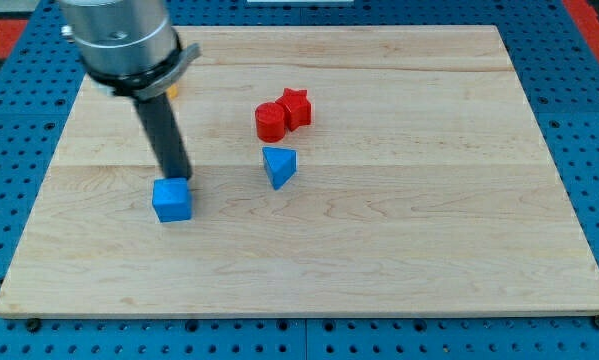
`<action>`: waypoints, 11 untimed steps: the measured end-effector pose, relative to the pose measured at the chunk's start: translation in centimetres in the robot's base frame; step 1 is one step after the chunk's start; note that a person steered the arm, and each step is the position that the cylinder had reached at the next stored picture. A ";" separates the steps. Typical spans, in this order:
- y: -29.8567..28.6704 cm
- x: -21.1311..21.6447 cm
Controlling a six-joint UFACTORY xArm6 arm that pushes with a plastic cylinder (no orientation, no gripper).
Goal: Keep the bleu cube at the top right side of the blue cube
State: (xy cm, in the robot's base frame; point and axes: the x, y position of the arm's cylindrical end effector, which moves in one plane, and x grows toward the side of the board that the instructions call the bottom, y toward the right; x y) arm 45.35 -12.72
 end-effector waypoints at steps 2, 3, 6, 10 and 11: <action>6.3 -4.9; 11.5 -5.8; 5.1 -0.9; 8.5 3.7; 3.7 4.1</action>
